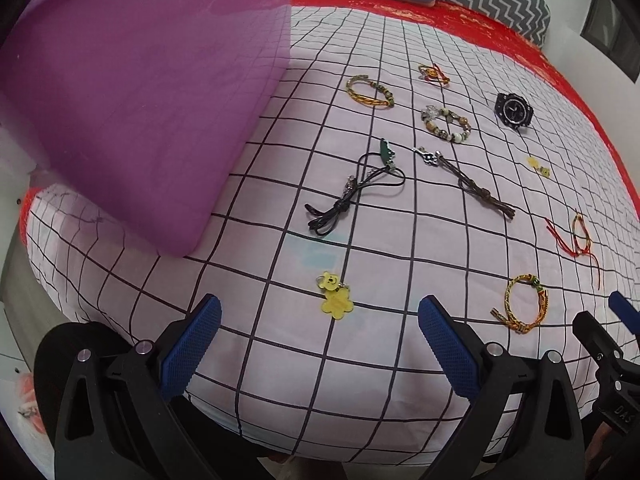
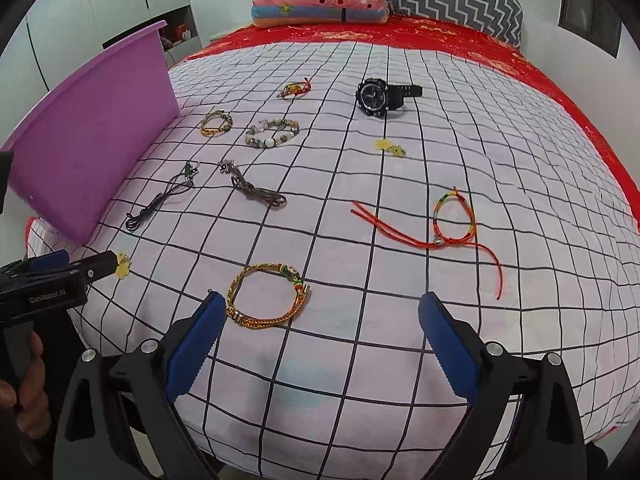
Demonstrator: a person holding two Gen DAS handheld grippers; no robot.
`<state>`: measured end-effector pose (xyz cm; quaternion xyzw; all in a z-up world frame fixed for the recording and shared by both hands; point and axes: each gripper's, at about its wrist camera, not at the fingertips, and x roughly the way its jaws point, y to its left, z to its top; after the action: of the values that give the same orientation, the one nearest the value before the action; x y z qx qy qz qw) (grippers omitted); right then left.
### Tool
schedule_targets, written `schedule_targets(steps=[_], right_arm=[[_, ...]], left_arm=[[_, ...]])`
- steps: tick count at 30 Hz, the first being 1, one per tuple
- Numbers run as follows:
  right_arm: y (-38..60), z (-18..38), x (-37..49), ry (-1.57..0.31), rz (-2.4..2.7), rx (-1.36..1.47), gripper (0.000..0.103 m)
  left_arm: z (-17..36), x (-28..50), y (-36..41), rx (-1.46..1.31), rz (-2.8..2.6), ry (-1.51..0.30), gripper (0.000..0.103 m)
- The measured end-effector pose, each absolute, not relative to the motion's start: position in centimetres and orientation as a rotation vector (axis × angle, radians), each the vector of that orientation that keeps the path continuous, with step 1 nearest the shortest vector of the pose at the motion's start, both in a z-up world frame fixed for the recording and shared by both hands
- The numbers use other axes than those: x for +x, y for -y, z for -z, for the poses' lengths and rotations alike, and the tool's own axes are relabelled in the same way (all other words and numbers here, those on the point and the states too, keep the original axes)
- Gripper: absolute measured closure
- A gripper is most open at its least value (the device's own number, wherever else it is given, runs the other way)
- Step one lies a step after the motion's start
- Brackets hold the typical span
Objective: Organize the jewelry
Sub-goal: 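Grasp the yellow flower charm with the left tool while the right tool grasps the braided bracelet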
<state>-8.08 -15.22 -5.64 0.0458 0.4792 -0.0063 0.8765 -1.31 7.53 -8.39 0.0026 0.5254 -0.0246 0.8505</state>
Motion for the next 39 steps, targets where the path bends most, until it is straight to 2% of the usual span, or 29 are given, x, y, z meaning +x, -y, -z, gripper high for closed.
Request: schedule_targets(steps=[26,39], right_arm=[[14.6,9.4,-6.0,-1.050,0.064,0.020,0.010],[14.8,11.3,-5.2,-1.068,0.073,0.004,0.010]], left_arm=[[12.3,-0.4,-7.6,-0.002,0.023,-1.131,0.006],[13.2,-0.1,-7.0,0.024,-0.008,-1.087,0.005]])
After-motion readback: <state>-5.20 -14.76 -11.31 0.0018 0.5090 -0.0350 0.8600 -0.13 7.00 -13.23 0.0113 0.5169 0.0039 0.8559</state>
